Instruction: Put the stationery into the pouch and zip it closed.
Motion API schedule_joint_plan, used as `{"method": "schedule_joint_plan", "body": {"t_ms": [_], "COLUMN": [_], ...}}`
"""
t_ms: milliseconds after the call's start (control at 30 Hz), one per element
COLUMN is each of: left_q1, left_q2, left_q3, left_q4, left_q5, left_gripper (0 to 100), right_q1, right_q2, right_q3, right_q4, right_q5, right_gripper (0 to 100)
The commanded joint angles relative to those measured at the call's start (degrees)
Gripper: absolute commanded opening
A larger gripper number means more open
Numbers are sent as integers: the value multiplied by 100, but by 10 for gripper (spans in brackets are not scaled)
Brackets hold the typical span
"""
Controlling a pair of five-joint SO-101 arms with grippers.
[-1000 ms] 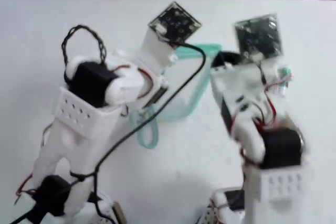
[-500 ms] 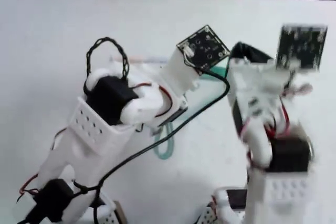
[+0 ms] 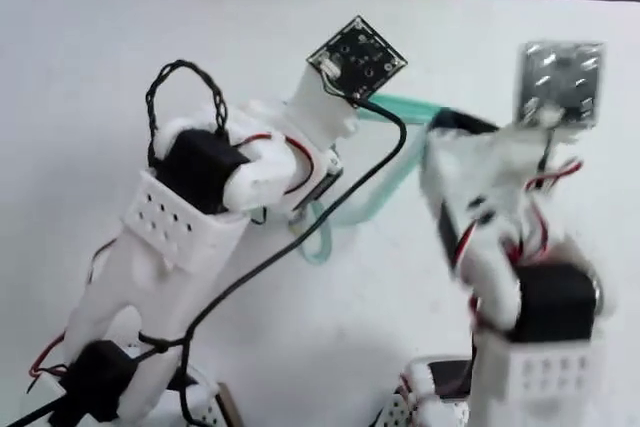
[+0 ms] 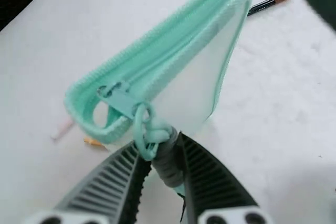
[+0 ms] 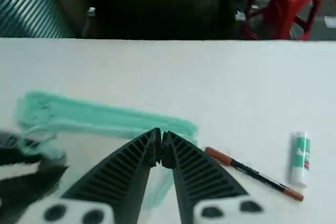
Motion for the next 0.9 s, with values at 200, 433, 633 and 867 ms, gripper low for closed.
{"method": "schedule_joint_plan", "body": {"t_ms": [200,433,633,867], "left_q1": [136,136,136,365], "left_q2": [-13,-822,-1297,-1314], "left_q3": [536,475,475,1116], "left_q4": [-782,-1055,-1178,-1415], "left_q5": [70,70,888,1591], "left_gripper": [60,63,64,64], "right_q1": [-778,-813,-910,-1745], "right_q2": [-954,-3538,-5024,-5235], "right_q3": [985,3604,6022,6321], "right_q4": [4,-1218,-2615,-2958], "right_q5": [510,571,730,712], "right_gripper": [19,19,25,240]}}
